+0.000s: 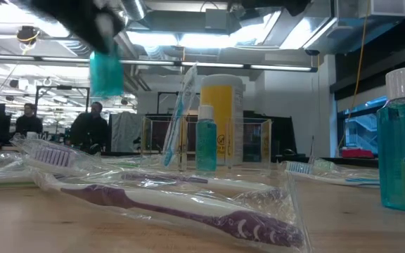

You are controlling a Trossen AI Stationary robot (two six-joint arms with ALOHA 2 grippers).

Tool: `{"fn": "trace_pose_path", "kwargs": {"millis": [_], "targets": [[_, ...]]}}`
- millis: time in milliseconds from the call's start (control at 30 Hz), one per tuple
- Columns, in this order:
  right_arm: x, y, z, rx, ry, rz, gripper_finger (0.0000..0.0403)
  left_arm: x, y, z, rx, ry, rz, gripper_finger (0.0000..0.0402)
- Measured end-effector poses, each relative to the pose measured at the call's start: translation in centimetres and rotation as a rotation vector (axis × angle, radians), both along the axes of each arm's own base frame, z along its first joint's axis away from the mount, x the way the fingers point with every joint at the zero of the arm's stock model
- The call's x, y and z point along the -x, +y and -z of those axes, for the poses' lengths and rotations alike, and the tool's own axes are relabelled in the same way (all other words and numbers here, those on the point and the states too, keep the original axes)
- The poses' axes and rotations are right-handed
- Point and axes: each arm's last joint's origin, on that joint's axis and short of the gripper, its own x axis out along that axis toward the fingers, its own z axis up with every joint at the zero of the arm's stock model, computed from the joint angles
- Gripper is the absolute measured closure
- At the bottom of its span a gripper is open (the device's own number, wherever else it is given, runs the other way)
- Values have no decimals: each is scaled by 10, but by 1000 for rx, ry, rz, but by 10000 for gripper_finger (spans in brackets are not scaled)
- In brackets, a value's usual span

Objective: Pick & Place toothbrushing station
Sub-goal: Put the blue mouthwash into the transparent organizer

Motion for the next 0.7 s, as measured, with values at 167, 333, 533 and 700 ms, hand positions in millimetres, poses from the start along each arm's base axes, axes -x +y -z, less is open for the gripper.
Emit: {"fn": "trace_pose_path", "kwargs": {"millis": [167, 333, 533, 700], "targets": [[-6, 4, 6, -2, 0, -28, 153, -7, -1, -25, -74, -96, 12, 313], [-13, 4, 7, -28, -30, -32, 133, -12, -3, -35, -81, -156, 49, 313], [-22, -2, 13, -31, -28, -11, 92, -17, -5, -37, -78, -201, 69, 313], [-31, -8, 21, -45, -14, -17, 80, -23, -7, -39, -88, -251, 89, 313]]}}
